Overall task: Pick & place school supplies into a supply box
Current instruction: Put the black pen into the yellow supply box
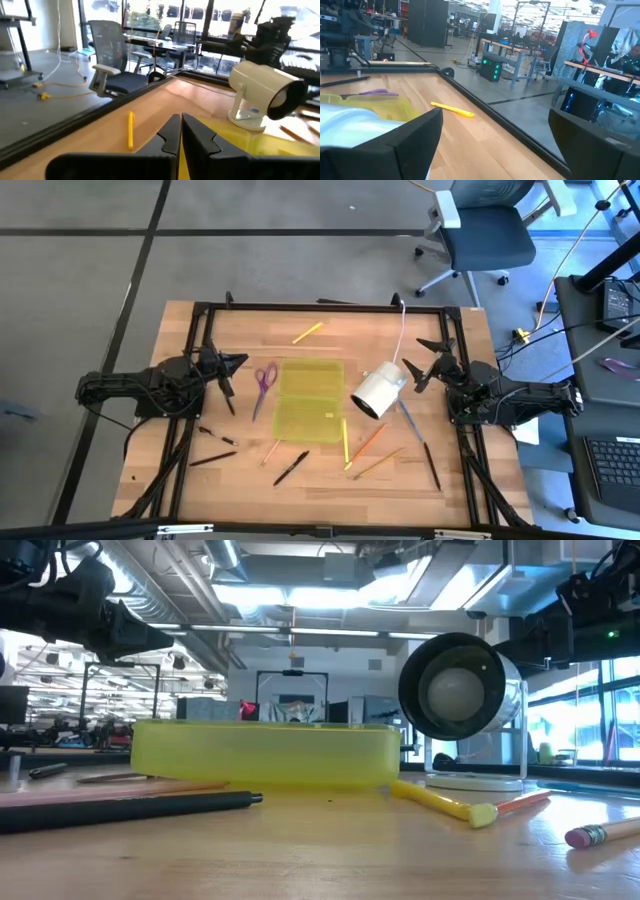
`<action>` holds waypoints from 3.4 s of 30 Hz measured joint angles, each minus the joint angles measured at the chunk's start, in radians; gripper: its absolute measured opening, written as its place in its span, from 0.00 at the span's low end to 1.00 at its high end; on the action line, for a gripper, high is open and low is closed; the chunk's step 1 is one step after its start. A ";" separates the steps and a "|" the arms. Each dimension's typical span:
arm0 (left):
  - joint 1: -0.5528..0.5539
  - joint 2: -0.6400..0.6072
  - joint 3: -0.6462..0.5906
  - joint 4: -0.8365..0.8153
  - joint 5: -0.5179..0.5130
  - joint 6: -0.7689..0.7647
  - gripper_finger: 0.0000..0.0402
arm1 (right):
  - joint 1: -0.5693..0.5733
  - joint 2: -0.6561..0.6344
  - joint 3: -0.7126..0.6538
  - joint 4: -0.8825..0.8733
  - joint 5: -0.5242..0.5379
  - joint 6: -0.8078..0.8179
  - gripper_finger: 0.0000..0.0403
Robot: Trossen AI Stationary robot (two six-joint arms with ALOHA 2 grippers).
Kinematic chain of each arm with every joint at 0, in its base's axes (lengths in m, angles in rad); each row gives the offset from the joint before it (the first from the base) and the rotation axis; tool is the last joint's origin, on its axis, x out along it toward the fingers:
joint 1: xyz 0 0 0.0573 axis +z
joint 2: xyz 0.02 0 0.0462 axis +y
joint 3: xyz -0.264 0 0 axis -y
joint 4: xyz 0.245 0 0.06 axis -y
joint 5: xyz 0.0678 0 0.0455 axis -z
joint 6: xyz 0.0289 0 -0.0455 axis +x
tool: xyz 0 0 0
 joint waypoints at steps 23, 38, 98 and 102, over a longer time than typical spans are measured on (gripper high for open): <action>0.000 0.000 0.000 0.032 -0.165 -0.254 0.42 | 0.000 0.000 0.000 0.000 0.021 0.031 0.90; 0.064 0.260 0.133 0.119 -0.141 -0.311 0.43 | 0.000 0.000 0.000 0.001 0.020 0.032 0.90; 0.421 1.289 0.629 -0.944 0.488 -0.884 0.32 | 0.000 0.000 0.000 0.001 0.019 0.156 0.90; 0.427 1.315 0.629 -0.953 0.482 -0.903 0.31 | 0.000 0.000 0.000 0.001 0.019 0.173 0.90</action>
